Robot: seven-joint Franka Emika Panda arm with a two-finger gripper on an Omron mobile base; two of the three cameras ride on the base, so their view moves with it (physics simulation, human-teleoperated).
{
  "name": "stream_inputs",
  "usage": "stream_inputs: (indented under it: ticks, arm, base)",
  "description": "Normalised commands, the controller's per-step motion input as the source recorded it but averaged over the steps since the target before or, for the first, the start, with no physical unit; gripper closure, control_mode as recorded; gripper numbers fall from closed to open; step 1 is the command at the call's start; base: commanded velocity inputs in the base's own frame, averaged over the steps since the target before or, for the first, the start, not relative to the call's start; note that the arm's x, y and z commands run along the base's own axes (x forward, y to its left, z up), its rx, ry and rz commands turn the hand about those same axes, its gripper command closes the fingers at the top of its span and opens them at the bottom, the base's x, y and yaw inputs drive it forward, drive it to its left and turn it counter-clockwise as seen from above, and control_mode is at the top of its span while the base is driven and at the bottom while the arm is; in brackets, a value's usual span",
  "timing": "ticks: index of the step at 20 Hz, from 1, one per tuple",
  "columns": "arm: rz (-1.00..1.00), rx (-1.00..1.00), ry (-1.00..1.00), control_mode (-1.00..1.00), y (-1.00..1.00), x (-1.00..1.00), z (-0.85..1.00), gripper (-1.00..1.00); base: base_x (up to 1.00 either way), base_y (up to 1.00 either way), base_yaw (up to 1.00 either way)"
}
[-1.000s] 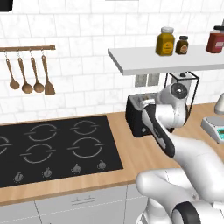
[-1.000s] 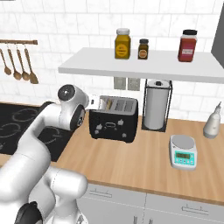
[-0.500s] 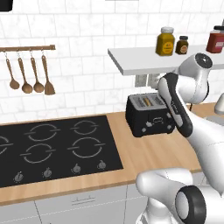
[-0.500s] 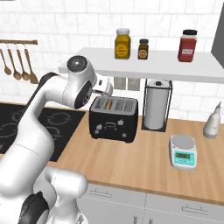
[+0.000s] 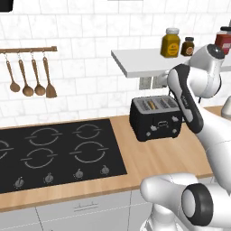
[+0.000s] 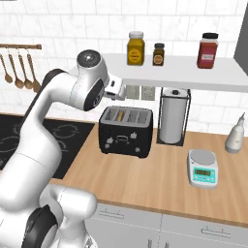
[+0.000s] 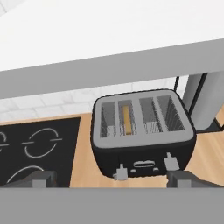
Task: Start the toaster. Once the lever pops up, take the bread to the plate on the dining counter.
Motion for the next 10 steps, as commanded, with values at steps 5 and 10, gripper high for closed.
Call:
stream_inputs:
  ticks: [5,10]
  arm:
    - [0.00,0.00,0.00,-1.00,0.00,0.00,0.00,-1.00]
    - [0.00,0.00,0.00,-1.00,0.00,0.00,0.00,-1.00]
  base:
    - [0.00,0.00,0.00]
    - [0.00,0.00,0.00]
